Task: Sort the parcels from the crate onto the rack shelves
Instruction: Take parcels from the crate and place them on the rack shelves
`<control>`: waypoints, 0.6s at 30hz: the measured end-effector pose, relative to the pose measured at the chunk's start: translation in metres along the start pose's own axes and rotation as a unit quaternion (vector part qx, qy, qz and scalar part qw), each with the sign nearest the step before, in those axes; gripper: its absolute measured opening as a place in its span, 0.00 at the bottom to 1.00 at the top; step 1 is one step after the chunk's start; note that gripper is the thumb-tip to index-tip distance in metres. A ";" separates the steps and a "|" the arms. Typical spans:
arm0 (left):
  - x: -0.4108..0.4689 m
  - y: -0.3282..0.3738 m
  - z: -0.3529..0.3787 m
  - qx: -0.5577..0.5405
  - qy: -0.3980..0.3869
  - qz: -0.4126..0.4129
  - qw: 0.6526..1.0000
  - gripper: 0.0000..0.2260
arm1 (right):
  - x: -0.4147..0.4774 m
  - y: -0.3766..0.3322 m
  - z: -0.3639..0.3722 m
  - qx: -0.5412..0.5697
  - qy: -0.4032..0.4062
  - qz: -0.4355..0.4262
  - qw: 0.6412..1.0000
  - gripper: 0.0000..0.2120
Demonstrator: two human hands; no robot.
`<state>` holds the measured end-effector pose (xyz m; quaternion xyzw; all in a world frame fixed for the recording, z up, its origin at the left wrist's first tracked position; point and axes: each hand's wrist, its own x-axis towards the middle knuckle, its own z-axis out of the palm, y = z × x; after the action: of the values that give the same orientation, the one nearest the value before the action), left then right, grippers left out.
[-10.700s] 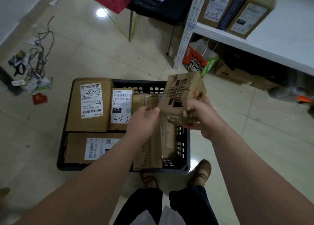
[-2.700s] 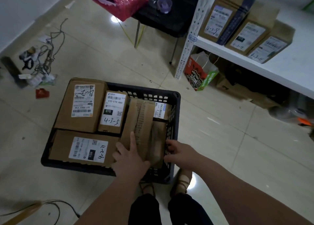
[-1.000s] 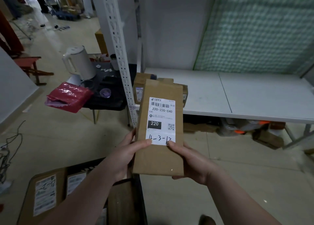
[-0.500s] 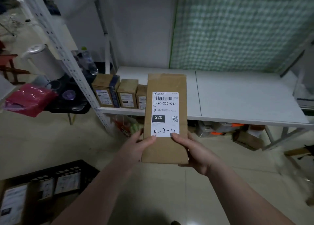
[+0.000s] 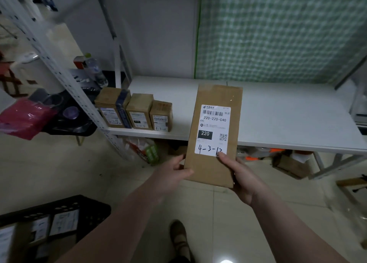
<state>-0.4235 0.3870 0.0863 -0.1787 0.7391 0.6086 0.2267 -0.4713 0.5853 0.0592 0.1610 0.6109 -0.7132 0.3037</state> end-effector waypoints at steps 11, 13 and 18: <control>0.100 0.027 -0.039 0.013 -0.007 0.027 1.000 0.25 | 0.103 -0.040 0.008 -0.018 -0.030 -0.005 0.999 0.30; 0.119 0.025 -0.048 0.024 0.002 0.034 0.999 0.26 | 0.127 -0.043 0.013 -0.013 -0.044 -0.010 0.999 0.32; 0.168 0.006 -0.057 0.047 0.037 0.022 0.998 0.27 | 0.184 -0.039 0.015 -0.025 -0.070 -0.019 0.997 0.37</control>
<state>-0.5736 0.3339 0.0068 -0.1742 0.7785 0.5709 0.1941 -0.6342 0.5304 -0.0176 0.0912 0.6090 -0.7127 0.3360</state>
